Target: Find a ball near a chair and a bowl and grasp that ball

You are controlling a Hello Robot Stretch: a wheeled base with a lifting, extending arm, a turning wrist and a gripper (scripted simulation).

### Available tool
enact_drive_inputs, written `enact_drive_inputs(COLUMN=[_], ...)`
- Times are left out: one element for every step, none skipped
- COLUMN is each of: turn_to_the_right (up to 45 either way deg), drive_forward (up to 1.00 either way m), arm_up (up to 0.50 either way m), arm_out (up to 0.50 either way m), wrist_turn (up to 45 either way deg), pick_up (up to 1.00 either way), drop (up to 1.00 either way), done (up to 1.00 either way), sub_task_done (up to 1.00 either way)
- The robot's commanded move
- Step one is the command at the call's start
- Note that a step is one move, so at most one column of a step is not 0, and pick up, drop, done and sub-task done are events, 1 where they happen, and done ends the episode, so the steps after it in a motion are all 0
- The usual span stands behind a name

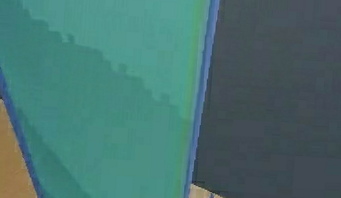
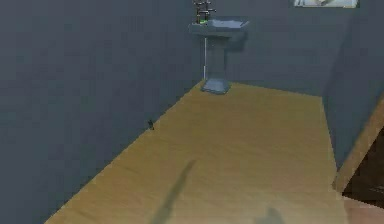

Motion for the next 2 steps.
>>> enact_drive_inputs(turn_to_the_right=[-45.0, -18.0], drive_forward=[0.00, 0.00], arm_up=[0.00, 0.00], arm_out=[0.00, 0.00], wrist_turn=[0.0, 0.0], pick_up=[0.00, 0.00], drop=[0.00, 0.00], done=[0.00, 0.00], sub_task_done=[0.00, 0.00])
